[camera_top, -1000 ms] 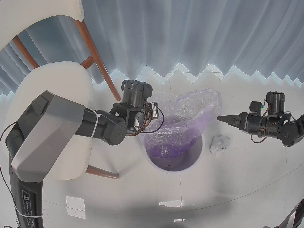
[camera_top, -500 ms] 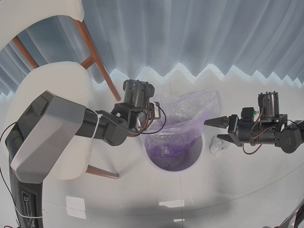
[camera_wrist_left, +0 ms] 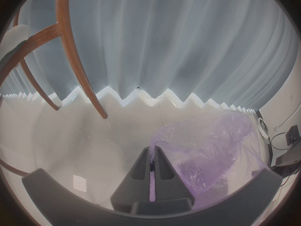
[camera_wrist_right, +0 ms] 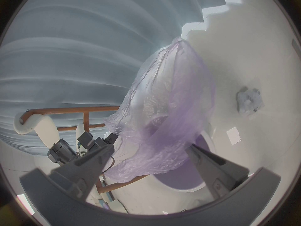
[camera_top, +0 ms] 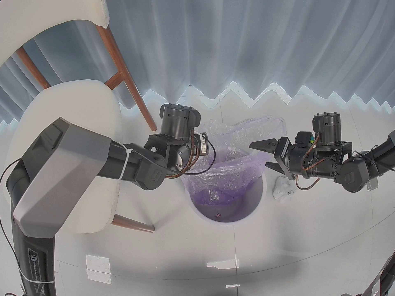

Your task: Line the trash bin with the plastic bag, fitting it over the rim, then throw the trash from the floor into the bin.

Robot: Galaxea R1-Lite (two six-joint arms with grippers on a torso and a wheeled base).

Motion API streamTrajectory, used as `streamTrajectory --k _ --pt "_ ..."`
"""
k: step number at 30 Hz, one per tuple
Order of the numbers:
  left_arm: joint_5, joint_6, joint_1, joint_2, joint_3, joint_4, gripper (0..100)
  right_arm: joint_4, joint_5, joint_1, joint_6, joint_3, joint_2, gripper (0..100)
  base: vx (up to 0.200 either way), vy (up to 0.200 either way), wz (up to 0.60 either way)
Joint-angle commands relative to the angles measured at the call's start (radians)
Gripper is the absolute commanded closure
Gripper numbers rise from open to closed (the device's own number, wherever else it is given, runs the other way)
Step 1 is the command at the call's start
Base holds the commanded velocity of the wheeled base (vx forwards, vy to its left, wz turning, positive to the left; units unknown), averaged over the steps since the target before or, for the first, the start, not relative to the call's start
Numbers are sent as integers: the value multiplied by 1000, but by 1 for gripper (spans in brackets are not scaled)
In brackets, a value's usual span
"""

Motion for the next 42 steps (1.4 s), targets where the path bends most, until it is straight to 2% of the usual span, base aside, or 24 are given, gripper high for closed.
streamTrajectory --k 1,6,10,16,24,32,42 --pt "1 -1 -1 -1 0 -1 100 -1 0 18 9 -17 23 100 0 0 0" --pt "2 -1 -1 -1 0 -1 100 3 -16 21 9 -2 7 100 0 0 0" --pt "2 1 -3 -1 8 -2 100 -8 -66 21 -14 50 -5 100 0 0 0" --pt "2 9 -1 -8 42 -2 100 -8 -68 27 -53 165 -82 100 0 0 0" --pt "-1 41 17 -67 141 -10 100 -13 -68 104 -57 303 -148 100 0 0 0" --pt "-9 82 25 -79 266 -96 100 -19 -69 208 -56 427 -175 100 0 0 0" --pt "-12 104 14 -90 341 -106 100 -148 -75 266 -57 509 -85 100 0 0 0"
